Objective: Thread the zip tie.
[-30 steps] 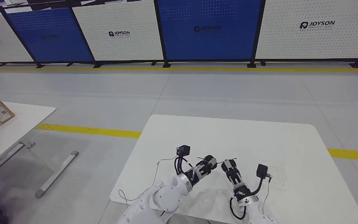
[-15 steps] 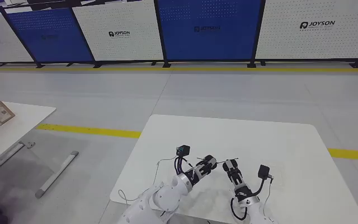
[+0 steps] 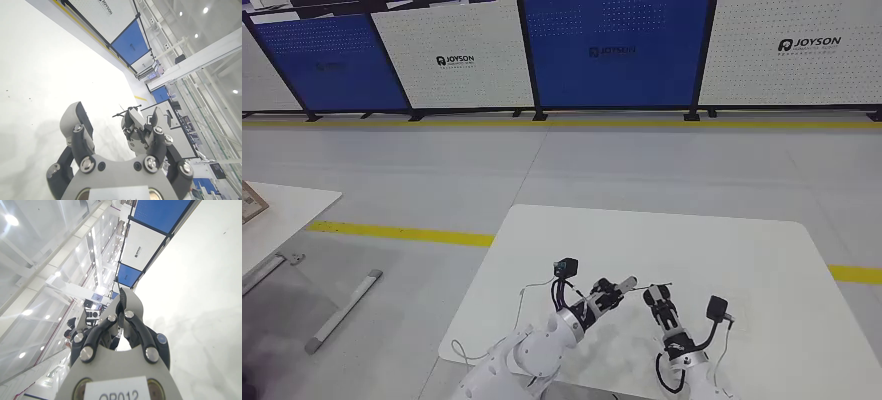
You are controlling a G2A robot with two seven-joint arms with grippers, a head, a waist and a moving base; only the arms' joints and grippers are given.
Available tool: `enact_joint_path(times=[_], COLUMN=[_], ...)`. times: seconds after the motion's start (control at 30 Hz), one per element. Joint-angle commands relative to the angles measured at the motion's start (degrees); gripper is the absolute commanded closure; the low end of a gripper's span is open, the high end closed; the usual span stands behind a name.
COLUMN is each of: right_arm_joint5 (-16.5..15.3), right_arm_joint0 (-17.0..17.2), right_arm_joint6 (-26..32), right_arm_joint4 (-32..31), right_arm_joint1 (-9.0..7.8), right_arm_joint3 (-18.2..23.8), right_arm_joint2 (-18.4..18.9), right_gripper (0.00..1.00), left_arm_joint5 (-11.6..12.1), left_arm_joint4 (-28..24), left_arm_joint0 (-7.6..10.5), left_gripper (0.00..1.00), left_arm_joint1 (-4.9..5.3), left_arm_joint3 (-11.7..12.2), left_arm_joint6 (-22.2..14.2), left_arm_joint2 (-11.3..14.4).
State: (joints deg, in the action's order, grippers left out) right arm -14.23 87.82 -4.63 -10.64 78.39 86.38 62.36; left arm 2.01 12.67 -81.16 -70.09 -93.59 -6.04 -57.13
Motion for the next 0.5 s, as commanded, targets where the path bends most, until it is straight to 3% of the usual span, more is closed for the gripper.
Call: enact_joint_path(times=[0.0, 0.3, 0.47], right_arm_joint5=[-0.05, 0.00, 0.14], right_arm_joint0=[0.05, 0.03, 0.08], right_arm_joint6=[-0.09, -0.11, -0.08], right_arm_joint4=[-0.02, -0.04, -0.27], right_arm_joint1=[0.03, 0.24, 0.32], right_arm_joint3=[-0.05, -0.28, -0.02], right_arm_joint2=[0.10, 0.14, 0.20], right_gripper=[1.00, 1.00, 1.00], left_arm_joint5=[0.16, 0.59, 0.72], left_arm_joint4=[0.02, 0.35, 0.15], left_arm_joint0=[-0.09, -0.08, -0.20], left_gripper=[0.67, 0.98, 1.00], left_arm_joint1=[0.02, 0.03, 0.00], left_arm_joint3=[-0.04, 0.09, -0.01], left_arm_joint6=[-0.23, -0.78, -1.12], left_arm_joint2=[-0.05, -0.14, -0.03])
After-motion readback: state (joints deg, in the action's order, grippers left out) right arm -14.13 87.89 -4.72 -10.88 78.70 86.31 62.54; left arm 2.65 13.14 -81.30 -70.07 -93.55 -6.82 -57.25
